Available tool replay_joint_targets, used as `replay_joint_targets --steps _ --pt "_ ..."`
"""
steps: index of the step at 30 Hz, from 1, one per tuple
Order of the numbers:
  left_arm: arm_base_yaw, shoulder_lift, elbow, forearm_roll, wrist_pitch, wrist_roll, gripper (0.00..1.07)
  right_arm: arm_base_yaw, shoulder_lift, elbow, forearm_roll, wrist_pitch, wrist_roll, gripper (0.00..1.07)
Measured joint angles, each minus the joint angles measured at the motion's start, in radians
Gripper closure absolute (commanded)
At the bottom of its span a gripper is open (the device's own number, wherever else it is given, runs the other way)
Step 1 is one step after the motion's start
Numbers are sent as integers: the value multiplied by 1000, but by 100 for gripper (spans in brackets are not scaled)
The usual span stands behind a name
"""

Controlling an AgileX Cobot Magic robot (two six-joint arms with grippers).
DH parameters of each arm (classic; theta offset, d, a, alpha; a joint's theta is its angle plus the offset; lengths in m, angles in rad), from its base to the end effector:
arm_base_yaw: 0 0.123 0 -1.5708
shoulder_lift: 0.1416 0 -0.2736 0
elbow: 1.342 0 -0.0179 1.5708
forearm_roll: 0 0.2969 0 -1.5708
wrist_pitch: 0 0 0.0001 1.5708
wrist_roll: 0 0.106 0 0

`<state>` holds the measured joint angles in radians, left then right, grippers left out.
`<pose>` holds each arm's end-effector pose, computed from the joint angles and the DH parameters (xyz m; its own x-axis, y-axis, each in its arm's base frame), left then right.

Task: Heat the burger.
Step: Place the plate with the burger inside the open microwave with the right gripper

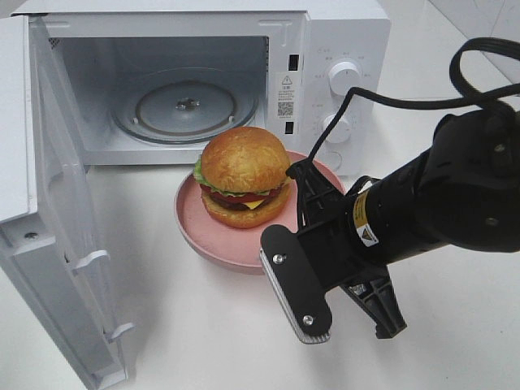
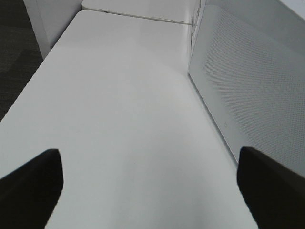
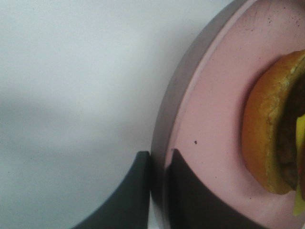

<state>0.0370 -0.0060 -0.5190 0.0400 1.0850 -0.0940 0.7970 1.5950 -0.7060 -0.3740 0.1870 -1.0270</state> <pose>0.0557 0.0058 0.2970 -0.4483 -0.0918 -0.8891 -0.1025 0.9934 -0.0510 0.2314 0.2264 0.1043 0.5752 -0.8169 -0.0425 -0.6901 -0.4567 -0.5614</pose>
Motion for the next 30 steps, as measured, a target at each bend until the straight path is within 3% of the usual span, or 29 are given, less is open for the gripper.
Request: replay_joint_targets --steps 13,30 --pt "0 0 0 0 0 0 16 -69 0 -13 423 -7 -503 107" --pt "0 0 0 0 0 0 16 -93 20 -73 405 -15 -510 107"
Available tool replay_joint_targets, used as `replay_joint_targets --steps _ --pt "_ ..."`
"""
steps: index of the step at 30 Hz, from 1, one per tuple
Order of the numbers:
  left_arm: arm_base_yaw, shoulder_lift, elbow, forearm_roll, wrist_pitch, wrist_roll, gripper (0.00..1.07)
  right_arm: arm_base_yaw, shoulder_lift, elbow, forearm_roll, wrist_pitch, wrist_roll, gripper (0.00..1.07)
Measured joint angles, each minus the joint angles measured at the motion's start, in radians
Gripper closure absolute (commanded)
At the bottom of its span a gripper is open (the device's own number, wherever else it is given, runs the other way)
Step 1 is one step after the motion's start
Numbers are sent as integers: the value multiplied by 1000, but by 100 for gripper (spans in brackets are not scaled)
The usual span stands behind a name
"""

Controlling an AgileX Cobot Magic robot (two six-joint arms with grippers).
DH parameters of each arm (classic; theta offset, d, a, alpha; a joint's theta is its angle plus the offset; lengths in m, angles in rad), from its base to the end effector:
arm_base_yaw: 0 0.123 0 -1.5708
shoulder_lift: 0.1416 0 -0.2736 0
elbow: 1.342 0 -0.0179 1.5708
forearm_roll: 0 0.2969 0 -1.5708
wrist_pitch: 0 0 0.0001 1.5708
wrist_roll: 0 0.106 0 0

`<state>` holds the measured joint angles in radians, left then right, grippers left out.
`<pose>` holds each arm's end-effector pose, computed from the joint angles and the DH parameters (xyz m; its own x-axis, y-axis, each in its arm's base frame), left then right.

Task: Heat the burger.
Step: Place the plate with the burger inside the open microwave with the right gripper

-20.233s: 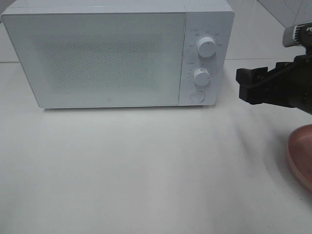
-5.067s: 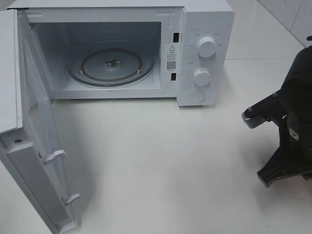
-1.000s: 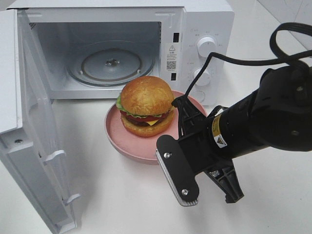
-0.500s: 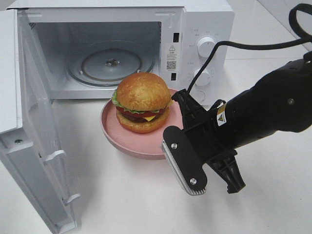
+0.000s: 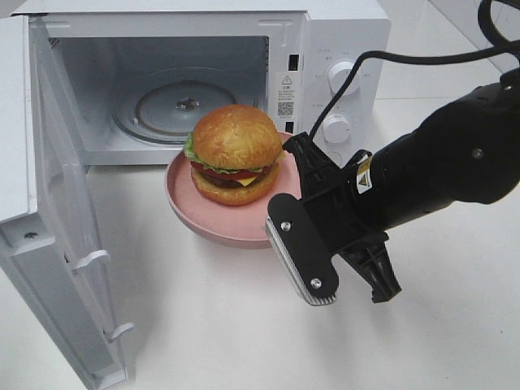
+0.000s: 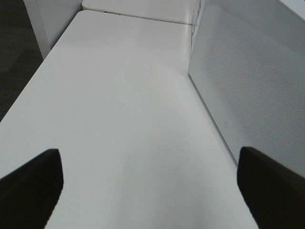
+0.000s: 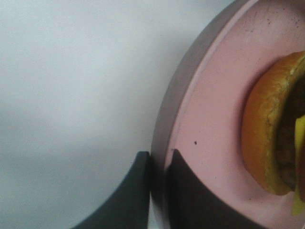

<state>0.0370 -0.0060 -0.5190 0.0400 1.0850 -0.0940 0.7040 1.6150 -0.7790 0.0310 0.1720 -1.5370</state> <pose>0.0557 0.0058 0.2970 -0.4483 -0.0918 -0.8891 -0.1025 0.9934 -0.0510 0.2621 0.2233 0.1184 0.6094 -0.7917 -0.0431 -0.6473 -0.4653 -0.6037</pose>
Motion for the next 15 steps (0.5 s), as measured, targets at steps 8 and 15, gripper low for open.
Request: replay_joint_targets --steps 8,15 --pt "0 0 0 0 0 0 16 0 66 -92 -2 3 57 107" --pt "0 0 0 0 0 0 16 0 109 -152 -20 10 80 107"
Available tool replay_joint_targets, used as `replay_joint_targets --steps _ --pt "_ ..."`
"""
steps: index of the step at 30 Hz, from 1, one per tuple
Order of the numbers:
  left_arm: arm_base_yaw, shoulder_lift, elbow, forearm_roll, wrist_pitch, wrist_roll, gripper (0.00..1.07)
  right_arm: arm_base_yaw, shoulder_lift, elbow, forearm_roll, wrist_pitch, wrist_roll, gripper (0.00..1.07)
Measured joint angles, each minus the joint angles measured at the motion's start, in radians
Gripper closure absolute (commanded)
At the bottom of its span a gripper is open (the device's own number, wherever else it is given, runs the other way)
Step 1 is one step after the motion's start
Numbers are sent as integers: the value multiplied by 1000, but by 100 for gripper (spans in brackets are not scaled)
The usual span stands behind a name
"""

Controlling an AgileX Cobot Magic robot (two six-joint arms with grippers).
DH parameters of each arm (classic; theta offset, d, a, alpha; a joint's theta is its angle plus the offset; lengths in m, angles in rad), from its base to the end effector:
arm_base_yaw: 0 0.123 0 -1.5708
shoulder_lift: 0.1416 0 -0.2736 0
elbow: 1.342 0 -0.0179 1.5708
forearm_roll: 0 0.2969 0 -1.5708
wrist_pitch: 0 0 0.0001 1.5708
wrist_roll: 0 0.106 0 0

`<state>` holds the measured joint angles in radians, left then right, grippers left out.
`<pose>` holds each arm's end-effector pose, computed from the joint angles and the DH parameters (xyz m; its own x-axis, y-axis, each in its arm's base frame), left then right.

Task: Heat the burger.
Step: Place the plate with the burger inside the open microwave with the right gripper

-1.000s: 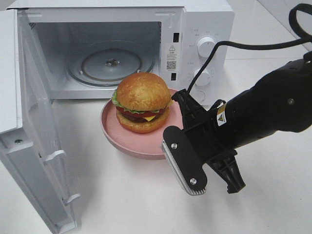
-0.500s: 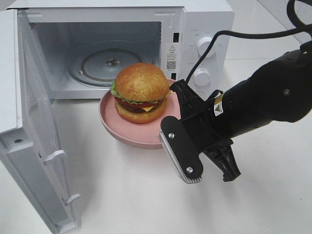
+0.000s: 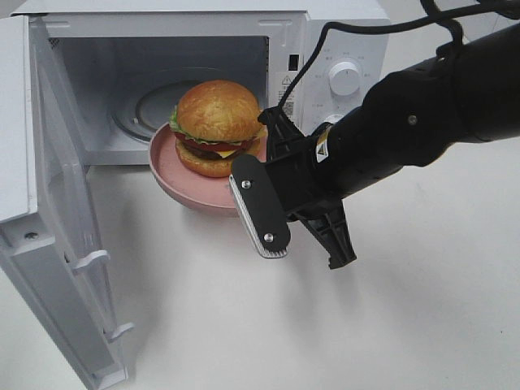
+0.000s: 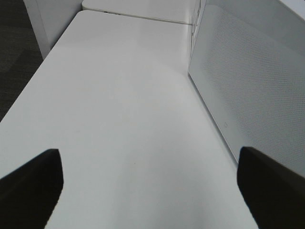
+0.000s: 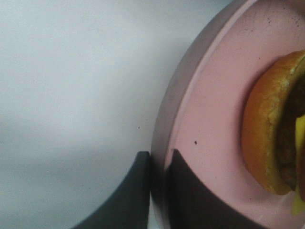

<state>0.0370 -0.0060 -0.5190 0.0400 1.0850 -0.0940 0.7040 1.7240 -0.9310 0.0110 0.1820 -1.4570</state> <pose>0.0557 0.0058 0.2970 -0.4483 -0.0918 -0.8891 -0.1025 0.9934 -0.0510 0.2925 0.2486 0.1236 0.5697 -0.8179 -0.0800 -0.6673 -0.4035 -0.6260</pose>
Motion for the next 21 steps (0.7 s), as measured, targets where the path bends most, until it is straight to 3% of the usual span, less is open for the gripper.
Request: replay_joint_targets --steps 21 --pt "0 0 0 0 0 0 16 3 175 -245 -49 46 49 107"
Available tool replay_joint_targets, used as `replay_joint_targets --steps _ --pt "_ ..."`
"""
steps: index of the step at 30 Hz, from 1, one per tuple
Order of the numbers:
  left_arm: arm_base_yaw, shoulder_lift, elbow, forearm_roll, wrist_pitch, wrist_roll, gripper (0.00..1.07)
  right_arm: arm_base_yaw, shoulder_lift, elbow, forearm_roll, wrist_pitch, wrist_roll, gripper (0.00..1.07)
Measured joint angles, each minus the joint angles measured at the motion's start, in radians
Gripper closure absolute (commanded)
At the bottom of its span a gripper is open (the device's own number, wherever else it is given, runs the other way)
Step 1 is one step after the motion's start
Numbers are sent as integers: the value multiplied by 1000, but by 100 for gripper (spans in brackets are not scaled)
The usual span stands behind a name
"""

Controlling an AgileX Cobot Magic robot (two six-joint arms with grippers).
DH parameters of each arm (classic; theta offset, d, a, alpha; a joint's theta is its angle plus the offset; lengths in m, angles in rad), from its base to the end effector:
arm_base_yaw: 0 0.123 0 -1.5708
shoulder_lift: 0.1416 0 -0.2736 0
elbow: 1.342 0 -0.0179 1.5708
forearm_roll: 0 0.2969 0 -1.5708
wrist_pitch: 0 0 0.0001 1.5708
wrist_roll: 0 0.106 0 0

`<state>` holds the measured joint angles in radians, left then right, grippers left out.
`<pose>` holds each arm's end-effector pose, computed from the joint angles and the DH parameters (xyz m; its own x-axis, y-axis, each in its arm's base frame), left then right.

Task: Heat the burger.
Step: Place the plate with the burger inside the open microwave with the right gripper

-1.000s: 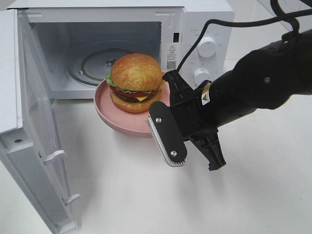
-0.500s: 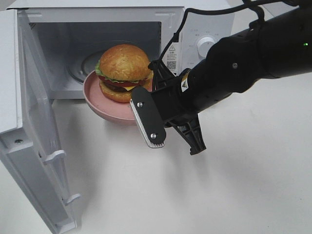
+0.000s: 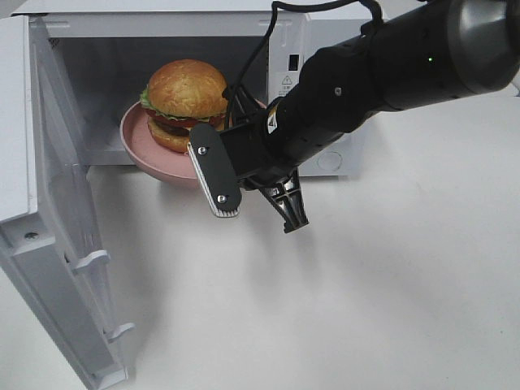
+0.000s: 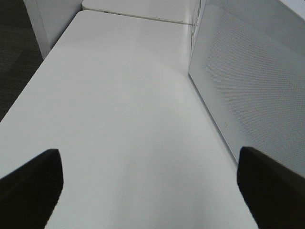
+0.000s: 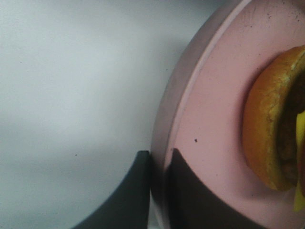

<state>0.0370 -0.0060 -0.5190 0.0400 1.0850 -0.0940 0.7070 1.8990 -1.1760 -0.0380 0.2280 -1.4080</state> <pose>0.0557 0.0058 0.2970 -0.4483 -0.0918 -0.8891 -0.1025 0.9934 -0.0510 0.3368 0.2865 0.1244 0.5677 -0.8198 -0.0750 -0.6544 -0.3941 -0.6454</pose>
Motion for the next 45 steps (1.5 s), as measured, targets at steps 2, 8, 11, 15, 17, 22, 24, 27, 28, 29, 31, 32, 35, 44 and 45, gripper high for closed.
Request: replay_joint_targets --steps 2,8,11,15,17,22,24,27,28,29,31,32,35,44,45 --pt "0 0 0 0 0 0 16 0 9 -14 0 4 2 107" --pt "0 0 0 0 0 0 16 -1 60 -83 -11 18 13 107" --pt "0 0 0 0 0 0 16 -1 83 -115 -24 25 32 107" --pt "0 0 0 0 0 0 16 -2 115 -162 -55 29 102 107" --pt "0 0 0 0 0 0 16 -2 142 -206 -86 41 155 107" --pt "0 0 0 0 0 0 16 -3 188 -291 -129 83 210 107" --pt "0 0 0 0 0 0 16 -3 210 -328 -138 97 226 107" --pt "0 0 0 0 0 0 16 -3 243 -378 -147 109 241 107" --pt "0 0 0 0 0 0 16 -3 254 -396 -150 117 248 107" --pt "0 0 0 0 0 0 16 -3 254 -396 -150 117 248 107" --pt "0 0 0 0 0 0 16 -3 272 -426 -152 133 255 107" --pt "0 0 0 0 0 0 16 -3 283 -444 -152 140 256 107" --pt "0 0 0 0 0 0 16 -3 319 -499 -152 153 260 107" --pt "0 0 0 0 0 0 16 -3 380 -594 -195 199 302 107" --pt "0 0 0 0 0 0 16 -3 391 -615 -202 207 309 107"
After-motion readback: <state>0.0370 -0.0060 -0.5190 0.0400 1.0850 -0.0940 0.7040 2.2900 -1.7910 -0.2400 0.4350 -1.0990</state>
